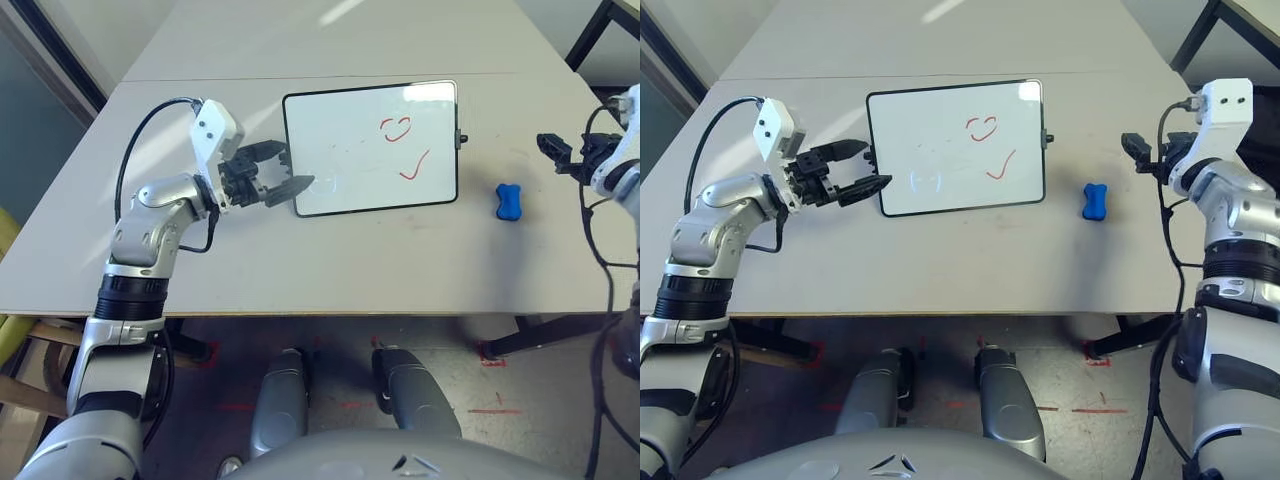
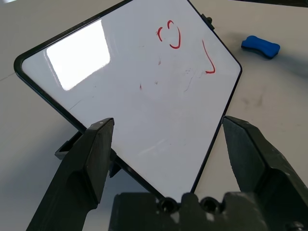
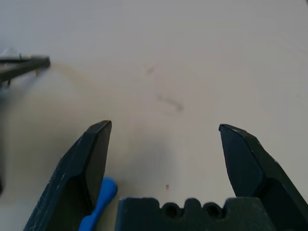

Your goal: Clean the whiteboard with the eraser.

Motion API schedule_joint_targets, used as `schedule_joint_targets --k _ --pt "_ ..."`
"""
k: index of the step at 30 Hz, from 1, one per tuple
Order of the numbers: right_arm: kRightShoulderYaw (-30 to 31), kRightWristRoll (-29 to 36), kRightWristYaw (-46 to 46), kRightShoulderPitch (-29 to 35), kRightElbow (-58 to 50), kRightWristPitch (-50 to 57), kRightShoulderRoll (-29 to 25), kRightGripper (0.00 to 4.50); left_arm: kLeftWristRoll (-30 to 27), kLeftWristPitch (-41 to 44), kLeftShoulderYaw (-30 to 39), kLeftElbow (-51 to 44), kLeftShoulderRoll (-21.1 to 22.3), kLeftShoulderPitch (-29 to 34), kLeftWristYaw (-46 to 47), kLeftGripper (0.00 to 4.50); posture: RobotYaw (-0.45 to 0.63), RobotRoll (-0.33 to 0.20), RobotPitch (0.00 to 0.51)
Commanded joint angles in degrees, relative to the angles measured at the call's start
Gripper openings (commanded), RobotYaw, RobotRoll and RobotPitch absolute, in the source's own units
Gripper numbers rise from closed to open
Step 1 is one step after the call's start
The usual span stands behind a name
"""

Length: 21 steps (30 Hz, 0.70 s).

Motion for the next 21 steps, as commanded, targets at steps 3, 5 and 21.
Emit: schedule_joint_targets --k 3,5,21 --pt "6.95 -0.71 0.03 -2.36 -9.92 23.67 -4.63 4.46 1.43 -1.71 -2.21 1.84 -0.67 -0.61 -2.29 4.5 -0.25 0.0 0.13" --pt "7.95 -0.58 -0.07 -2.89 -11.63 27.24 -5.06 4.46 1.47 -1.85 -2.65 1.77 -0.74 -0.57 -3.09 4.5 -0.25 0.0 0.13" --pt "8.63 -1.16 -5.67 -5.31 -12.63 36.82 4.29 4.46 3.84 -3.95 -4.88 3.34 -0.99 -0.91 -7.02 4.5 -0.24 0.0 0.134"
